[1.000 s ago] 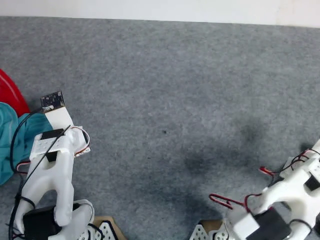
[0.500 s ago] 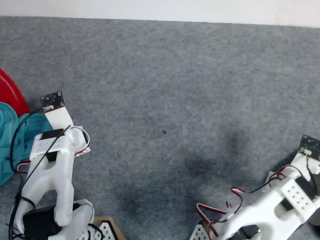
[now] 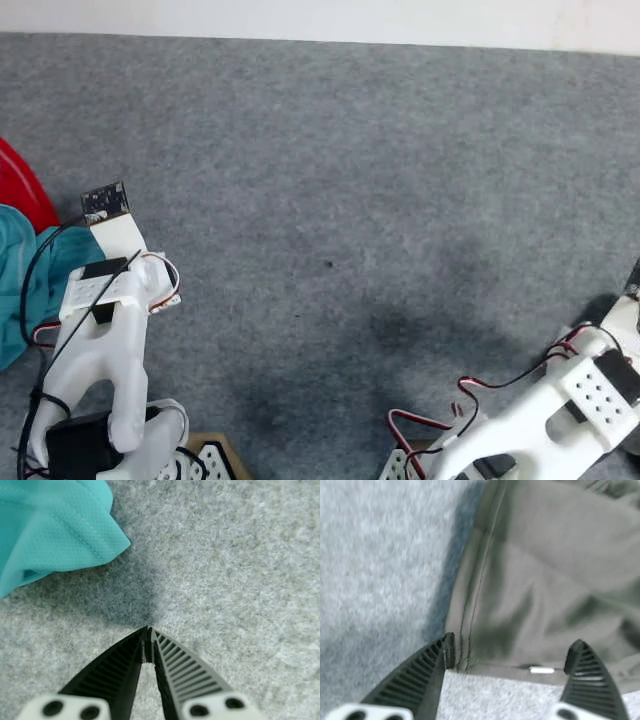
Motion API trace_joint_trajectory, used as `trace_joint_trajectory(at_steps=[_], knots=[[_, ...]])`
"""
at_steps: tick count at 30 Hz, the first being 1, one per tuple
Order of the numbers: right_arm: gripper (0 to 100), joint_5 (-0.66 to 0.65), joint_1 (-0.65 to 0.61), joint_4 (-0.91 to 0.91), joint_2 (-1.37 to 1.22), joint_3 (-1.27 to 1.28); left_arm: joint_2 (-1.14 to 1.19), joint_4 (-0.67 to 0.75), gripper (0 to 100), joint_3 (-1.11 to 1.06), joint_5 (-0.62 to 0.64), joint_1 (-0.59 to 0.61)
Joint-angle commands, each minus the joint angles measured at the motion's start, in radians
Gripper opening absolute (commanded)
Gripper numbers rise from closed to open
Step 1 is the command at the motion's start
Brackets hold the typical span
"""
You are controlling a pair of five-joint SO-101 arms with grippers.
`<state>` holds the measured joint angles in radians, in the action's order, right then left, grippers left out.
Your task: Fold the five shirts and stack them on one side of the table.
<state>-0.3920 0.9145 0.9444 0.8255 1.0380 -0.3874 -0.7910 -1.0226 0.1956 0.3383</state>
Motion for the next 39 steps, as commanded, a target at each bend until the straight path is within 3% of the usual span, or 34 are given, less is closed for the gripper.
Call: trace_joint_trajectory(at_steps=[1, 5, 14, 22, 39], knots=[[30.7, 0.012, 0.01, -0.03, 0.004, -0.105, -0.021, 0.014, 0, -0.001, 0.005, -0.016], [25.9, 0.083, 0.008, -0.051, -0.163, -0.237, -0.021, 0.014, 0, -0.001, 0.005, -0.016], [25.9, 0.087, 0.018, 0.019, -0.731, -0.704, -0.021, 0.014, 0, -0.001, 0.005, -0.016], [25.9, 0.087, -0.015, 0.019, -0.977, -0.972, -0.021, 0.014, 0, -0.001, 0.005, -0.018], [25.5, 0.081, -0.084, -0.031, -1.173, -1.023, -0.021, 0.014, 0, 0.001, 0.005, -0.018]])
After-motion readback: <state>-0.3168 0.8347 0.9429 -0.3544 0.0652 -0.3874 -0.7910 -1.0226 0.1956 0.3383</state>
